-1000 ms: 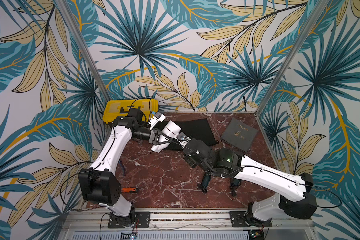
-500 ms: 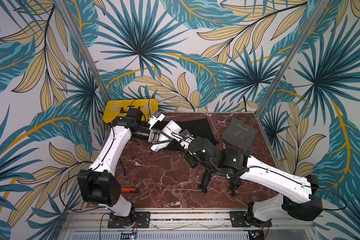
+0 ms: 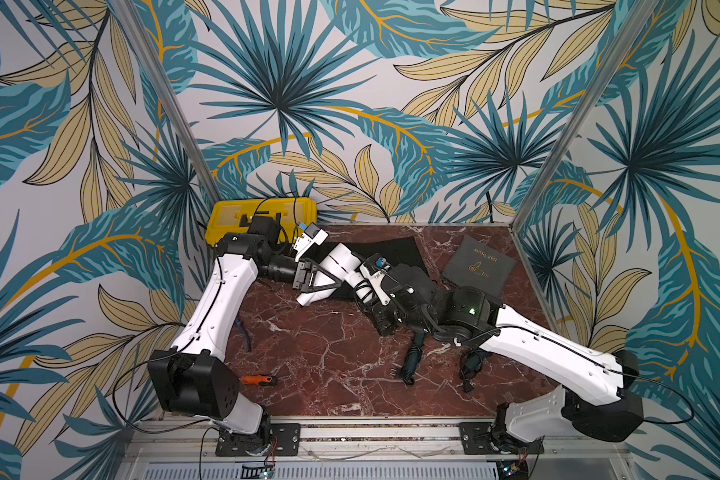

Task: Pack away hair dryers
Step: Pick up the hair dryer from the center of the board.

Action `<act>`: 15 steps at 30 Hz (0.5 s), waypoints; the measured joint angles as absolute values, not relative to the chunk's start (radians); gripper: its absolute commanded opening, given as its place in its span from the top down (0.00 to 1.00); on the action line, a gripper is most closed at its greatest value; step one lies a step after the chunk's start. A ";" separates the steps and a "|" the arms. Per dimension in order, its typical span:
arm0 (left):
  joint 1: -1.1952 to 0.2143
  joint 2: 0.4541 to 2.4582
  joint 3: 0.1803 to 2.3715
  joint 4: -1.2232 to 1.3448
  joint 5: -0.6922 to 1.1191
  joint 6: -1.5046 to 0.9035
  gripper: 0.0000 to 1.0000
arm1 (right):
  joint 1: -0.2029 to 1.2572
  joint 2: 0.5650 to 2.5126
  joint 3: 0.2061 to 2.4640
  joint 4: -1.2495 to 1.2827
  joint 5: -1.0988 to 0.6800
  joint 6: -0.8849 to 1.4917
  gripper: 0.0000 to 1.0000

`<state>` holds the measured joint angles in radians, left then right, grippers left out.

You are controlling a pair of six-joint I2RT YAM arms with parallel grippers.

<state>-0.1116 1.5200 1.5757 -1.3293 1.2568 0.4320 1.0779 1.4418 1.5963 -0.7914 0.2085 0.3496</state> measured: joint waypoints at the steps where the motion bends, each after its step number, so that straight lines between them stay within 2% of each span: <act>1: -0.112 1.518 1.576 -1.330 1.256 0.439 1.00 | 1.071 1.442 1.596 -0.791 0.185 0.364 1.00; 12: -0.112 1.540 1.576 -1.335 1.261 0.464 1.00 | 1.010 1.439 1.560 -0.734 -0.001 0.498 0.99; 14: -0.112 1.540 1.576 -1.336 1.261 0.465 1.00 | 1.007 1.440 1.559 -0.734 -0.013 0.511 0.81; 15: -0.112 1.540 1.576 -1.336 1.261 0.469 1.00 | 1.007 1.441 1.561 -0.739 -0.013 0.513 0.78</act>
